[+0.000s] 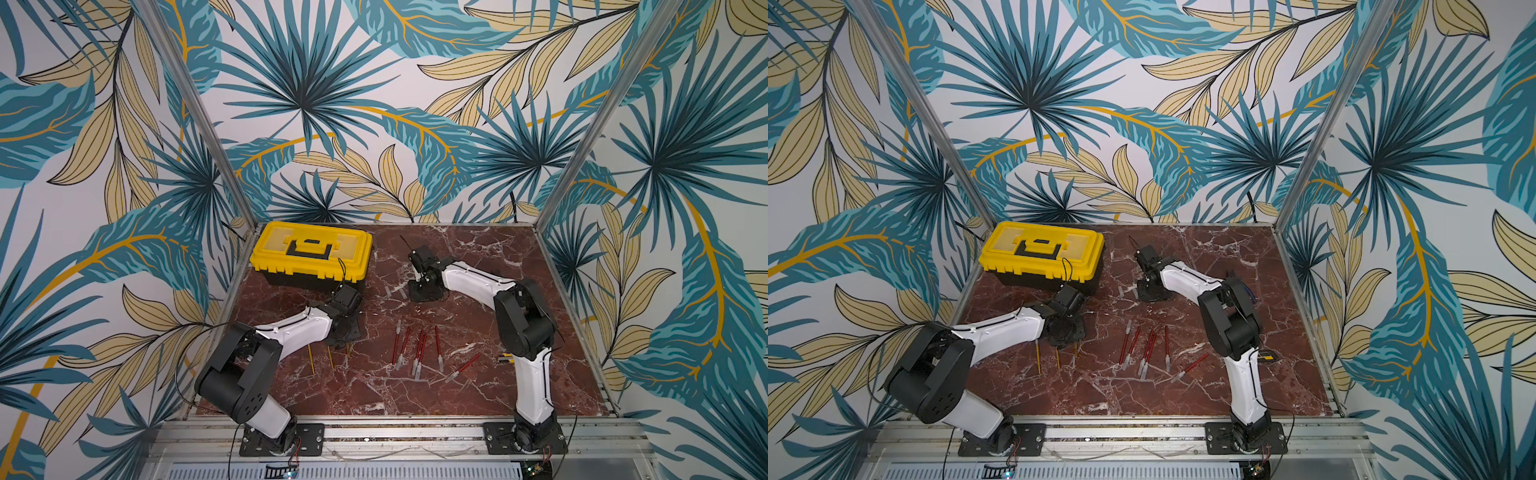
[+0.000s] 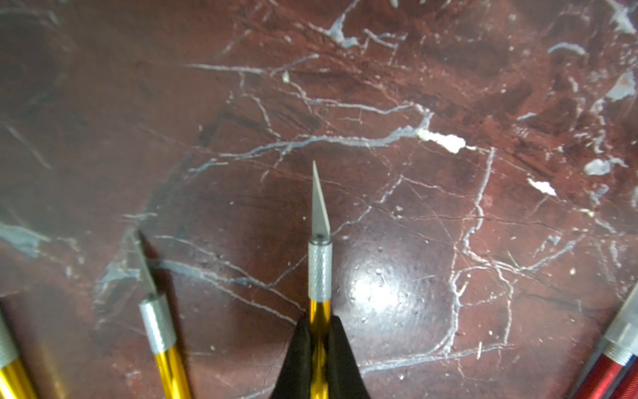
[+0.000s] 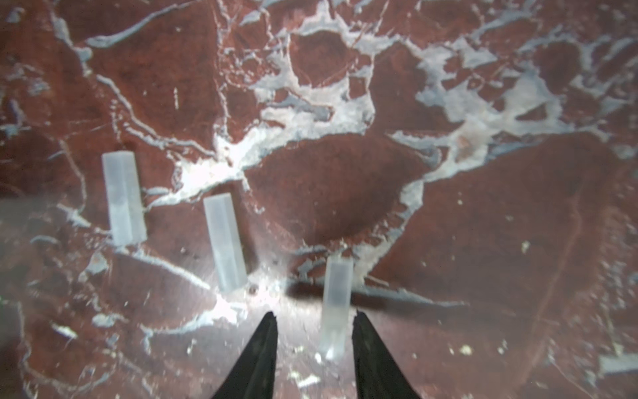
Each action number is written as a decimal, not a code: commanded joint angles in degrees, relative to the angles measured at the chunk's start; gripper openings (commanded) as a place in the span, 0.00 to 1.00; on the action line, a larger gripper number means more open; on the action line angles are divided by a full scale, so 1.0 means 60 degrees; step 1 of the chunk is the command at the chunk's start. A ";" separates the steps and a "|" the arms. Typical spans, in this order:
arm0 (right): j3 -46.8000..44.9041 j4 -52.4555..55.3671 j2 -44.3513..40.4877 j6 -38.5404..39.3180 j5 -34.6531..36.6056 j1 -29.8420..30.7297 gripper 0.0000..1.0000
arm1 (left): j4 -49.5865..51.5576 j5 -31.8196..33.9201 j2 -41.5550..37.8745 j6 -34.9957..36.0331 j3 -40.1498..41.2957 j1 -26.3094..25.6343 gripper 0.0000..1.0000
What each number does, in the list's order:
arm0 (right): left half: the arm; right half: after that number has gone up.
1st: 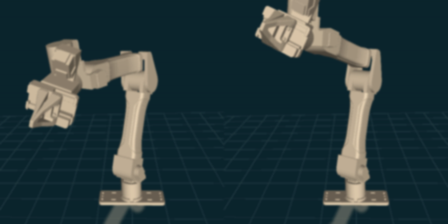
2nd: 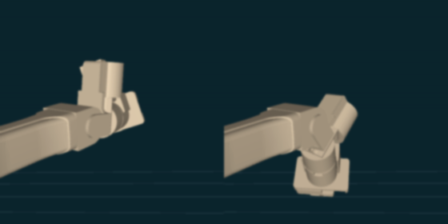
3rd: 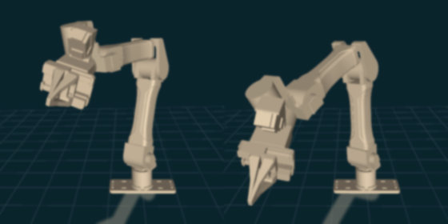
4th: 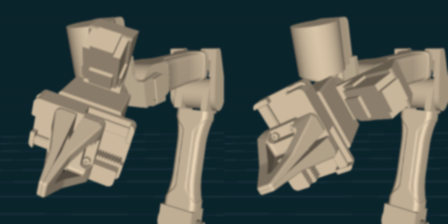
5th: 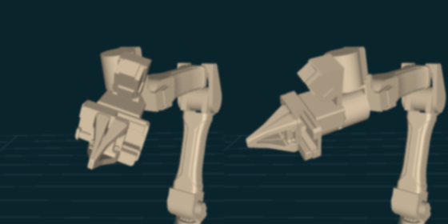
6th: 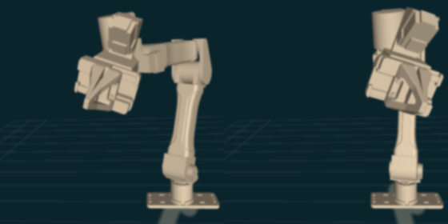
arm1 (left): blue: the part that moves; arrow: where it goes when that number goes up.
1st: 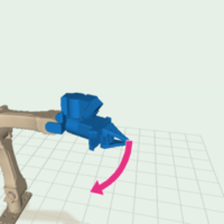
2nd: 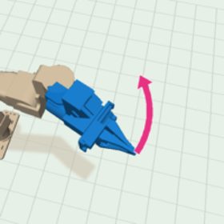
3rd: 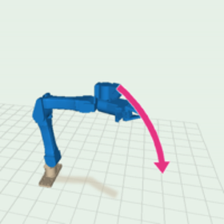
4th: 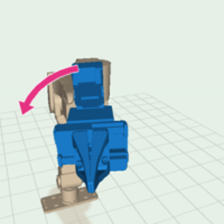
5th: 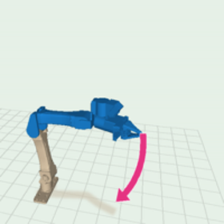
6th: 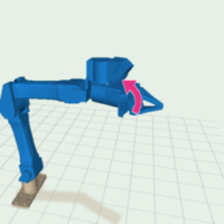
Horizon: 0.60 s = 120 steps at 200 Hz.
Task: Remove protective caps from carving knives
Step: Place the protective sleeve at the center of the board, then place the carving knife at the center of the board.
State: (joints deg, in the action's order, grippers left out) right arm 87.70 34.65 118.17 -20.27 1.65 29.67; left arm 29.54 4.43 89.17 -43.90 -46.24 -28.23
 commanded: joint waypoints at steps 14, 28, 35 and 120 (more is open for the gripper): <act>-0.0749 -0.0483 -0.1030 -0.0198 -0.0135 0.0047 0.44 | 0.0301 0.0237 -0.0246 -0.0098 0.0647 0.0064 0.07; -0.0978 -0.0542 -0.1282 -0.0221 -0.0186 0.0050 0.45 | 0.0306 0.0204 -0.0392 -0.0108 0.0801 0.0057 0.08; -0.1090 -0.0575 -0.1412 -0.0213 -0.0187 0.0046 0.45 | 0.0317 0.0159 -0.0455 -0.0124 0.0882 0.0052 0.09; -0.1849 -0.0780 -0.2172 -0.0267 -0.0208 0.0061 0.46 | 0.0321 0.0097 -0.0695 -0.0455 0.1378 -0.0012 0.43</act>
State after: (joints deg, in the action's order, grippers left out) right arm 78.32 30.81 106.91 -21.21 0.80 29.67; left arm 28.01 4.89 83.85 -45.84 -40.95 -28.45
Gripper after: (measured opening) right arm 0.454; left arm 0.419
